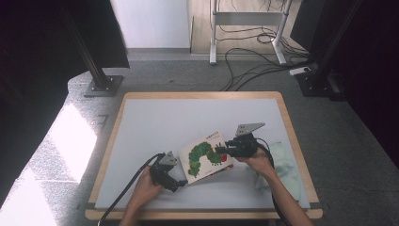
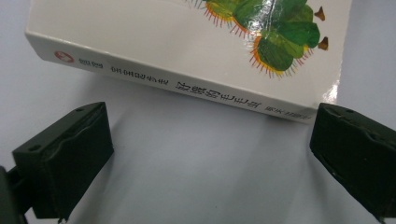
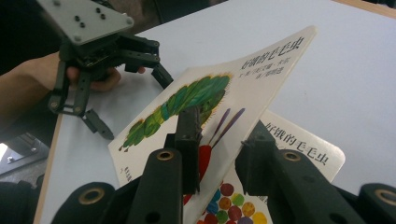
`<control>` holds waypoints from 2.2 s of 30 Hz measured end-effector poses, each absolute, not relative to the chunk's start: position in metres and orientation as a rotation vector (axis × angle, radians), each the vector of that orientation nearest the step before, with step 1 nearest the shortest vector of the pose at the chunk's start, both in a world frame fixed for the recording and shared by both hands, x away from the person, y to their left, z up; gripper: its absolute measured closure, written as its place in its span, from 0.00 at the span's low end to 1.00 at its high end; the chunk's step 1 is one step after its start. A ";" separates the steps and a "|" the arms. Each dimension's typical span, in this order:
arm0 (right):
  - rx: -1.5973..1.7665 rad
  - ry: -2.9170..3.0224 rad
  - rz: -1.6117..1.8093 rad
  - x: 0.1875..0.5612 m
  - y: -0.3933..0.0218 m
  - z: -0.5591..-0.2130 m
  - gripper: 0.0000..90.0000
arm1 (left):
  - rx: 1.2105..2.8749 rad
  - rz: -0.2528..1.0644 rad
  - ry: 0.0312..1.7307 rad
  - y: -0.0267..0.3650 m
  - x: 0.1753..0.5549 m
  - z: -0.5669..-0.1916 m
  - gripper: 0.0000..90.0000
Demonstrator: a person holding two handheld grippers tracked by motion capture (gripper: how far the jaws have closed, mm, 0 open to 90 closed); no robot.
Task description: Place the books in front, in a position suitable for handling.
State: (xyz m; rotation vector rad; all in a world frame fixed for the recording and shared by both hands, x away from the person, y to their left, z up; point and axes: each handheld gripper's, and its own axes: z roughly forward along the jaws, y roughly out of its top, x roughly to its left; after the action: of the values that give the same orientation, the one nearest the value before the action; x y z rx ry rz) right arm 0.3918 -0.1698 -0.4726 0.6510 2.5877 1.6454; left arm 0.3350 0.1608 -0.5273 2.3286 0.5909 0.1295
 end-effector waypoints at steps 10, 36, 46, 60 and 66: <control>0.614 2.588 1.682 0.386 -0.178 -0.474 0.81 | 2.260 0.037 0.629 0.157 0.344 -0.525 0.00; 0.907 2.621 1.422 0.380 -0.181 -0.483 0.63 | 2.247 0.025 0.645 0.138 0.342 -0.513 0.00; 0.900 2.604 1.328 0.375 -0.185 -0.487 0.63 | 2.248 0.163 0.641 0.139 0.333 -0.504 0.23; 0.933 2.605 1.279 0.375 -0.189 -0.495 0.44 | 2.268 0.184 0.554 0.138 0.316 -0.495 0.50; 0.925 2.620 1.328 0.374 -0.187 -0.499 0.43 | 2.255 0.158 0.535 0.141 0.313 -0.491 0.60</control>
State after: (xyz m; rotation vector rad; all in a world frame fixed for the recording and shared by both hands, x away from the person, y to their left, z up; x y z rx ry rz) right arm 0.3741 -0.1868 -0.4993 0.9251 2.6203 1.3278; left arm 0.3132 0.1408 -0.4911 2.2553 0.5354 0.1581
